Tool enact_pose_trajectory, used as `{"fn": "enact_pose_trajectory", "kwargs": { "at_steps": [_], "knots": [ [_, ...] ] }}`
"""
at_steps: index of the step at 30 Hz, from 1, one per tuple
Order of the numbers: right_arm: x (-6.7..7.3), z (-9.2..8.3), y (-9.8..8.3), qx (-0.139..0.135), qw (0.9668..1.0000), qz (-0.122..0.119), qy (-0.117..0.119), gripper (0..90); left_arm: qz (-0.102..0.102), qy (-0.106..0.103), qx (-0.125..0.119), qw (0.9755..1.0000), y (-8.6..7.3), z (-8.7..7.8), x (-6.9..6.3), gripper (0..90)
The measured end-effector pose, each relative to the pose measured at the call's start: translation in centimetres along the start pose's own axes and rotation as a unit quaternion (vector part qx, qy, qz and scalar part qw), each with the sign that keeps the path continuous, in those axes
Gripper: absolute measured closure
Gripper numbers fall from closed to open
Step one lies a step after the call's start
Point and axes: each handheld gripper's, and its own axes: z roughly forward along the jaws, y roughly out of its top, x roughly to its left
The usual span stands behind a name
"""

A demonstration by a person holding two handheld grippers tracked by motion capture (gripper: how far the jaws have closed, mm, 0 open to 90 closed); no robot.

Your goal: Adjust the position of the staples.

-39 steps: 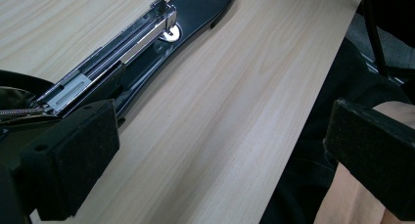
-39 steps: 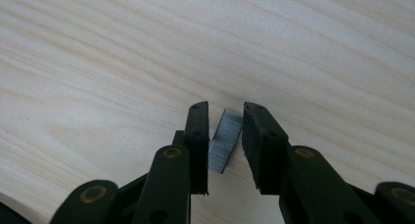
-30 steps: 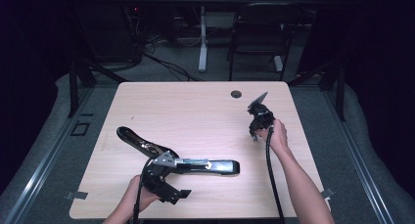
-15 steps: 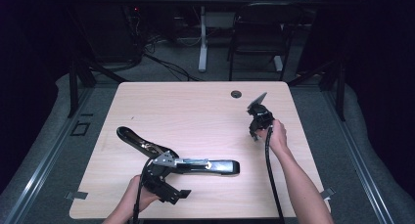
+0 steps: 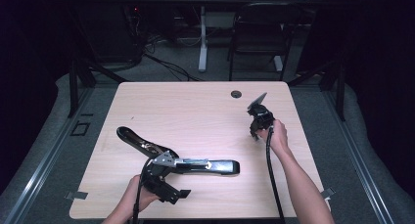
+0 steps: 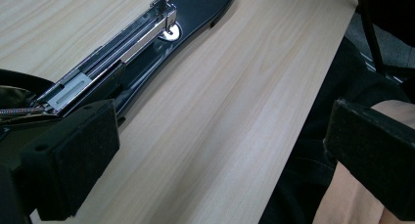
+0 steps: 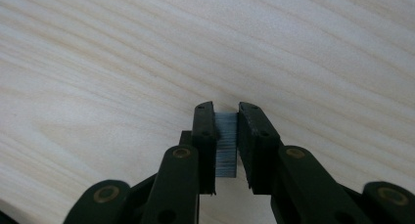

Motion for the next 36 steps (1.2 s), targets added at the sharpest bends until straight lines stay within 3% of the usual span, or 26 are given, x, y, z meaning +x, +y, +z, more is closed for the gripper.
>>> {"fn": "enact_pose_trajectory", "kwargs": {
  "at_steps": [7,9,15,17,18,22,24,26,31,32,33,36],
  "knots": [
    [0.4,-0.8,-0.3,-0.012,0.9998,-0.010,0.008,78.2,0.000,0.000,0.000,1.0000,0.0,-0.1,0.1,0.0],
    [0.5,-1.2,-0.4,-0.008,0.9996,-0.024,0.011,78.2,0.001,0.001,0.000,1.0000,0.0,-0.1,0.0,0.0],
    [1.1,-2.0,-1.2,-0.029,0.9988,-0.031,0.026,78.2,-0.001,0.003,-0.002,1.0000,-0.1,-0.2,0.1,0.0],
    [1.0,-2.4,-1.3,-0.018,0.9983,-0.047,0.029,78.1,-0.003,0.002,-0.005,1.0000,-0.1,-0.3,0.2,0.0],
    [1.2,-2.4,-1.6,-0.031,0.9983,-0.039,0.030,78.2,-0.004,0.009,-0.007,0.9999,-0.2,-0.4,0.1,0.0],
    [1.3,-3.0,-2.0,-0.029,0.9975,-0.053,0.038,78.2,-0.011,0.004,-0.006,0.9999,-1.1,-0.7,0.4,0.0],
    [1.6,-3.0,-2.4,-0.043,0.9971,-0.047,0.043,78.2,-0.017,0.005,-0.010,0.9998,-1.3,-0.9,0.5,0.0],
    [1.5,-3.3,-2.5,-0.039,0.9964,-0.061,0.043,78.2,-0.015,0.006,-0.011,0.9998,-1.2,-1.1,0.5,0.0],
    [1.9,-3.7,-3.0,-0.041,0.9956,-0.070,0.048,78.3,-0.014,0.007,-0.010,0.9998,-1.3,-1.1,0.5,0.0],
    [2.1,-3.5,-3.1,-0.052,0.9953,-0.063,0.052,78.3,-0.014,0.007,-0.011,0.9998,-1.3,-1.1,0.5,0.0],
    [2.1,-3.8,-3.0,-0.033,0.9952,-0.079,0.049,78.3,-0.014,0.007,-0.011,0.9998,-1.3,-1.1,0.5,0.0],
    [2.4,-3.7,-3.2,-0.045,0.9951,-0.073,0.050,78.3,-0.013,0.007,-0.012,0.9998,-1.3,-1.1,0.4,0.0]
  ]
}}
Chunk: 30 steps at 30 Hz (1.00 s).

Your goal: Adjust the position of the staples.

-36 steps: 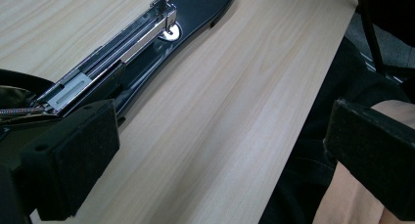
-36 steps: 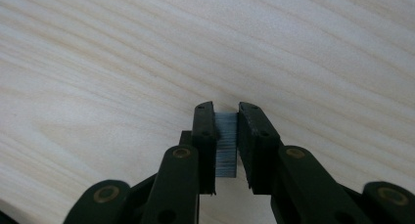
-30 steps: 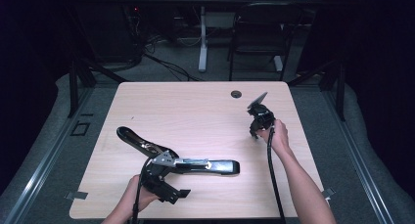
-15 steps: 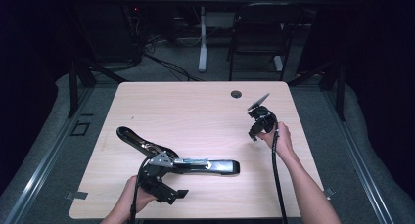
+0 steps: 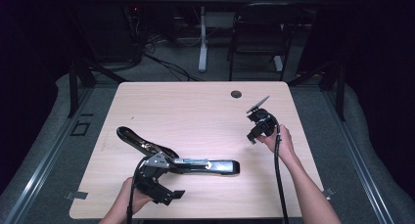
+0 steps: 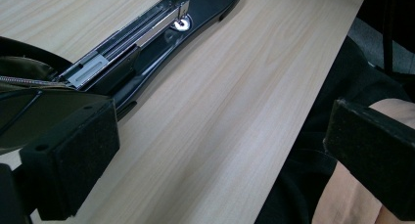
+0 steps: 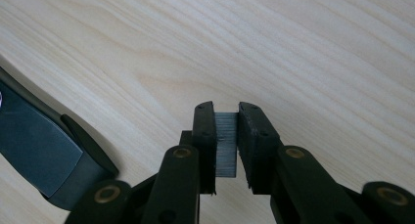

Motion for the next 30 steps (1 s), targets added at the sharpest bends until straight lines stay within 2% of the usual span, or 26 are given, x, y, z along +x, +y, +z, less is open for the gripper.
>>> {"fn": "enact_pose_trajectory", "kwargs": {
  "at_steps": [3,5,7,9,13,14,15,16,19,21,22,23,25,26,27,28,29,30],
  "knots": [
    [0.0,-0.3,0.1,0.011,0.9999,-0.013,0.003,78.3,0.001,0.001,0.000,1.0000,-0.1,-0.1,0.1,0.0],
    [0.2,-0.2,0.0,0.000,1.0000,-0.007,0.003,78.4,-0.001,0.001,0.001,1.0000,-0.4,-0.2,0.2,0.0],
    [0.3,-0.4,0.0,0.010,0.9998,-0.018,0.005,78.3,-0.003,0.002,0.003,1.0000,-0.7,-0.3,0.2,0.0],
    [0.4,-0.5,0.0,0.008,0.9997,-0.025,0.003,78.3,-0.005,0.004,0.003,1.0000,-0.8,-0.5,0.3,0.0],
    [1.0,-0.7,0.0,0.000,0.9998,-0.020,0.006,78.3,-0.010,0.006,-0.010,0.9999,-1.1,-0.9,0.5,0.0],
    [1.0,-0.8,0.1,0.006,0.9996,-0.027,0.008,78.3,-0.013,0.004,-0.013,0.9998,-1.2,-1.0,0.6,0.0],
    [1.2,-0.8,0.0,-0.003,0.9996,-0.025,0.008,78.4,-0.012,0.004,-0.011,0.9999,-1.3,-1.1,0.7,0.0],
    [1.2,-1.0,0.1,0.007,0.9995,-0.031,0.009,78.4,-0.014,0.006,-0.009,0.9998,-1.4,-1.2,0.7,0.0],
    [1.5,-1.1,0.1,-0.005,0.9994,-0.034,0.010,78.3,-0.016,0.009,-0.010,0.9998,-1.6,-1.4,0.8,0.0],
    [1.7,-1.4,0.3,-0.001,0.9990,-0.043,0.008,78.3,-0.016,0.011,-0.009,0.9998,-1.6,-1.4,0.9,0.0],
    [1.9,-1.3,0.2,-0.011,0.9993,-0.035,0.011,78.4,-0.015,0.012,-0.009,0.9998,-1.6,-1.5,0.9,0.0],
    [2.0,-1.5,0.3,-0.003,0.9990,-0.043,0.013,78.3,-0.016,0.013,-0.010,0.9997,-1.6,-1.5,0.9,0.0],
    [2.2,-1.7,0.3,-0.008,0.9989,-0.042,0.019,78.3,-0.016,0.015,-0.010,0.9997,-1.6,-1.6,1.0,0.0],
    [2.5,-1.6,0.2,-0.024,0.9990,-0.032,0.020,78.3,-0.017,0.014,-0.010,0.9997,-1.7,-1.6,1.1,0.0],
    [2.4,-2.0,0.4,-0.007,0.9986,-0.048,0.019,78.3,-0.020,0.014,-0.009,0.9997,-1.7,-1.6,1.1,0.0],
    [2.5,-2.1,0.4,-0.008,0.9985,-0.051,0.018,78.3,-0.020,0.014,-0.008,0.9997,-1.8,-1.6,1.1,0.0],
    [2.6,-2.0,0.5,-0.012,0.9983,-0.054,0.020,78.3,-0.021,0.015,-0.008,0.9996,-1.8,-1.6,1.1,0.0],
    [2.8,-1.9,0.4,-0.023,0.9984,-0.046,0.022,78.3,-0.021,0.014,-0.006,0.9997,-1.9,-1.7,1.2,0.0]
  ]
}}
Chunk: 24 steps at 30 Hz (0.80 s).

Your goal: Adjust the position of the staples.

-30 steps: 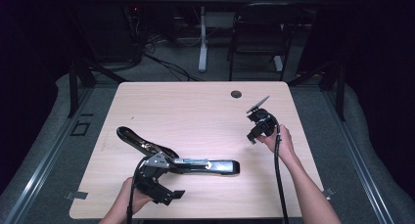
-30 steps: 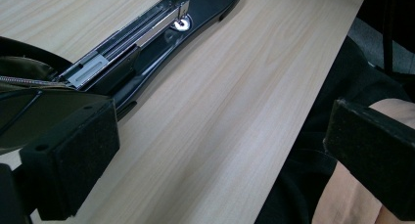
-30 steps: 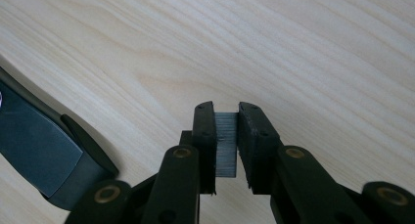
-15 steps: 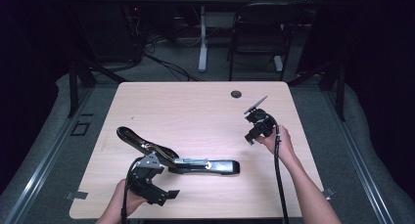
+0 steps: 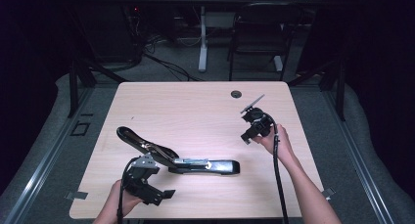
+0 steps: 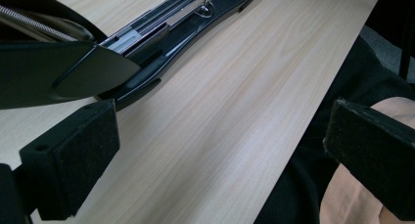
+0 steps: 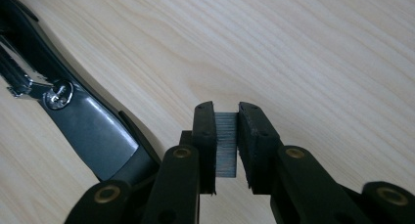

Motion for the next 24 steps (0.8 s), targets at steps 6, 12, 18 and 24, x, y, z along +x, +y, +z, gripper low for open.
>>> {"fn": "enact_pose_trajectory", "kwargs": {
  "at_steps": [6,12,18,24],
  "knots": [
    [0.6,-0.3,0.4,0.010,0.9998,-0.019,0.004,78.3,-0.006,0.007,-0.004,1.0000,-0.5,-0.5,0.3,0.0],
    [1.4,-0.3,0.6,0.002,0.9995,-0.030,0.013,78.3,-0.008,0.005,0.003,0.9999,-0.5,-0.5,0.5,0.0],
    [2.3,-0.2,0.9,-0.008,0.9990,-0.037,0.025,78.3,-0.014,0.009,0.005,0.9999,-0.6,-0.6,0.9,0.0],
    [2.8,-0.2,1.2,-0.003,0.9984,-0.053,0.019,78.3,-0.016,0.010,0.007,0.9998,-0.6,-0.6,0.9,0.0]
  ]
}}
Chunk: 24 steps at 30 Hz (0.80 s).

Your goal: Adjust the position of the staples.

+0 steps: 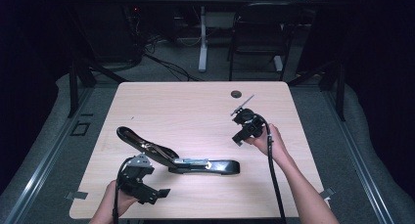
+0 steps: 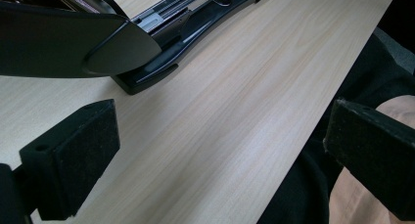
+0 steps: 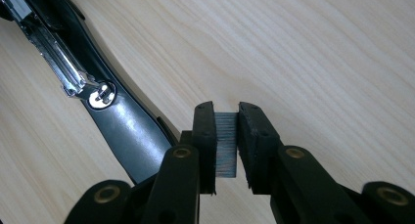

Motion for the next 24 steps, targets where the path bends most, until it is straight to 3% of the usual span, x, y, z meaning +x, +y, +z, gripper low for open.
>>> {"fn": "enact_pose_trajectory", "kwargs": {
  "at_steps": [11,17,24],
  "knots": [
    [0.9,0.0,0.4,0.006,0.9997,-0.021,0.009,78.3,-0.008,0.012,-0.014,0.9998,-0.1,-0.3,0.1,0.0],
    [1.5,0.0,0.7,0.008,0.9992,-0.034,0.017,78.3,-0.011,0.013,-0.007,0.9998,-0.1,-0.3,0.3,0.0],
    [2.4,-0.1,1.3,0.001,0.9985,-0.046,0.031,78.3,-0.021,0.034,-0.016,0.9991,-0.1,-0.5,0.5,0.0]
  ]
}}
